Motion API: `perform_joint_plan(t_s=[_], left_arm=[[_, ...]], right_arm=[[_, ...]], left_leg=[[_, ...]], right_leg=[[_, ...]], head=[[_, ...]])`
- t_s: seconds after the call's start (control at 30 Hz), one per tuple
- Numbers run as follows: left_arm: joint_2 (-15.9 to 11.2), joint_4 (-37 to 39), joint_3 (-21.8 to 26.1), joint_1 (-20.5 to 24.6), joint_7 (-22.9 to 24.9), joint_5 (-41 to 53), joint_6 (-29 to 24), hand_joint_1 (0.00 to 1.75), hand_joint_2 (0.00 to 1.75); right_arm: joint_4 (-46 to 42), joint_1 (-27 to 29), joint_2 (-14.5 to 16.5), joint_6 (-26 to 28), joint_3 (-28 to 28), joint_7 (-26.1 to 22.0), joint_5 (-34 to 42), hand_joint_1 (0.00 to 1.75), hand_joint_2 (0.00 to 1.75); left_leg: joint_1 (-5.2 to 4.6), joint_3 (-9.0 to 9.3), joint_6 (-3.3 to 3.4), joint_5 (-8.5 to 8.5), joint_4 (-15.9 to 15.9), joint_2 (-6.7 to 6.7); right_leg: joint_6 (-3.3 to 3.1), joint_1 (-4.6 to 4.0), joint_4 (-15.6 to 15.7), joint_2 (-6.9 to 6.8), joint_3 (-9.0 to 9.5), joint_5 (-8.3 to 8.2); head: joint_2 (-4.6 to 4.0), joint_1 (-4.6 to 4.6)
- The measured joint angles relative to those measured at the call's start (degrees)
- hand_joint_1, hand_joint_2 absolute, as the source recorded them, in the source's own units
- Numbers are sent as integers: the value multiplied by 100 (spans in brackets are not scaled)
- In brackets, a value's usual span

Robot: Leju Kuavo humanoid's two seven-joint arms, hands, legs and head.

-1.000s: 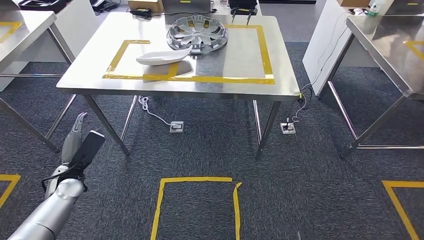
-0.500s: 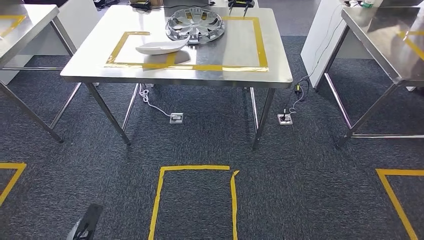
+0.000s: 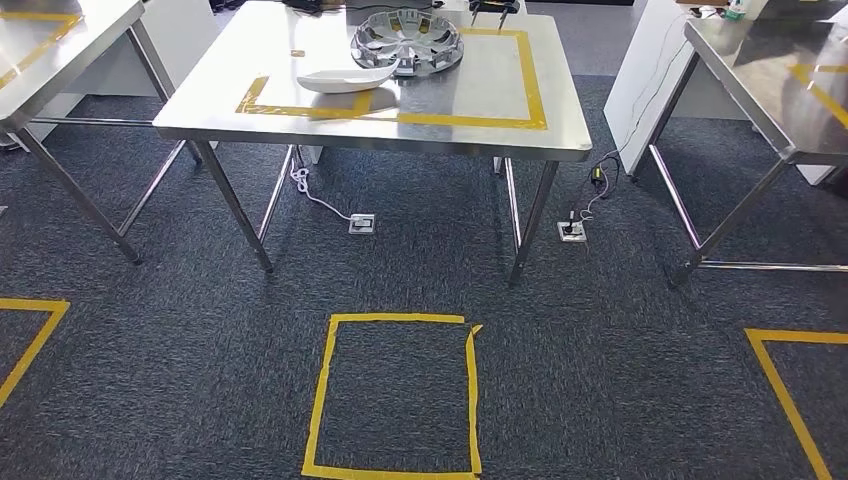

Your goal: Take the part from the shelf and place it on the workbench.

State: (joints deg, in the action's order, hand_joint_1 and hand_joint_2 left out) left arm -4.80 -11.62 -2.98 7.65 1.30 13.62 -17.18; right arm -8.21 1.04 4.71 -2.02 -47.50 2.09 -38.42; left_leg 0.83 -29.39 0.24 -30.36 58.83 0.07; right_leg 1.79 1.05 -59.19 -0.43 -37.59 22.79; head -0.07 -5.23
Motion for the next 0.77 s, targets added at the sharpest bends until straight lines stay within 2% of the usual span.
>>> perform_joint_plan(t_s=[0.03,0.07,0.1,0.13,0.17,0.2,0.23,0.27,0.3,0.33,0.37,0.4,0.43,0.5,0.6,0.77], left_arm=[[26,17,46,-67,40,-44,55,0,131],[50,32,85,-123,71,-69,139,0,175],[76,44,116,-178,106,-80,240,0,175],[102,57,138,-226,151,-84,344,0,175],[126,70,155,-266,213,-84,427,0,175],[150,81,170,-295,285,-84,475,0,175],[174,78,182,-316,358,-84,502,0,175],[200,54,192,-333,418,-88,521,0,175],[238,8,200,-344,456,-103,545,0,175],[267,-48,206,-351,472,-124,569,0,175],[292,-102,210,-357,473,-156,599,0,175],[308,-151,212,-360,464,-192,634,0,175],[308,-190,214,-370,451,-231,666,0,175],[321,-273,215,-425,416,-319,749,0,175],[344,-378,215,-577,355,-449,870,0,175],[348,-521,215,-820,250,-644,1043,0,175]], right_arm=[[1,7,1,9,0,31,-17,0,131],[1,4,3,27,0,83,-29,0,175],[1,-6,5,51,0,149,-37,0,175],[1,-19,7,75,0,215,-44,0,175],[1,-30,8,92,0,276,-49,0,175],[1,-33,8,102,1,326,-55,0,175],[1,-23,9,104,12,361,-55,0,175],[1,0,8,106,48,383,-35,0,175],[2,31,-3,110,118,393,15,0,175],[2,66,-13,116,216,388,93,0,175],[2,102,-27,123,335,378,193,0,175],[-1,135,-41,130,462,364,309,0,175],[-11,172,-48,137,587,352,428,0,175],[-56,257,-70,146,856,319,687,0,175],[-170,347,-90,154,1298,247,1086,0,175],[-368,420,-134,161,1987,147,1682,0,175]], left_leg=[[-4,-65,58,47,-2,10],[-13,-137,99,98,-3,15],[-30,-216,128,154,-2,16],[-51,-292,147,213,2,19],[-76,-362,161,271,6,23],[-102,-423,173,325,11,27],[-129,-474,182,375,14,28],[-151,-514,187,418,16,24],[-170,-543,183,456,16,19],[-178,-563,170,490,16,12],[-177,-574,146,523,11,11],[-180,-584,134,531,11,15],[-176,-593,135,540,7,21],[-176,-600,132,544,-9,31],[-164,-597,91,642,-52,32],[-156,-601,78,715,-87,17]], right_leg=[[19,6,-169,7,-67,198],[26,2,-454,9,-160,494],[23,-8,-816,9,-259,799],[11,-23,-1182,10,-335,1018],[-13,-41,-1460,12,-354,1103],[-49,-63,-1567,14,-288,1054],[-99,-94,-1479,17,-123,919],[-166,-136,-1182,22,148,770],[-255,-175,-764,21,465,722],[-322,-209,-357,16,747,729],[-372,-238,-36,9,941,778],[-367,-245,152,3,1029,842],[-312,-249,219,1,1043,850],[-260,-250,254,2,1032,837],[-297,-259,250,-2,1008,789],[-316,-256,245,-24,987,753]], head=[[0,1],[0,-7],[0,-11],[0,-13],[0,-15],[0,-16],[0,-18],[0,-21],[0,-22],[0,-23],[0,-25],[0,-26],[0,-30],[0,-31],[0,-29],[0,-30]])
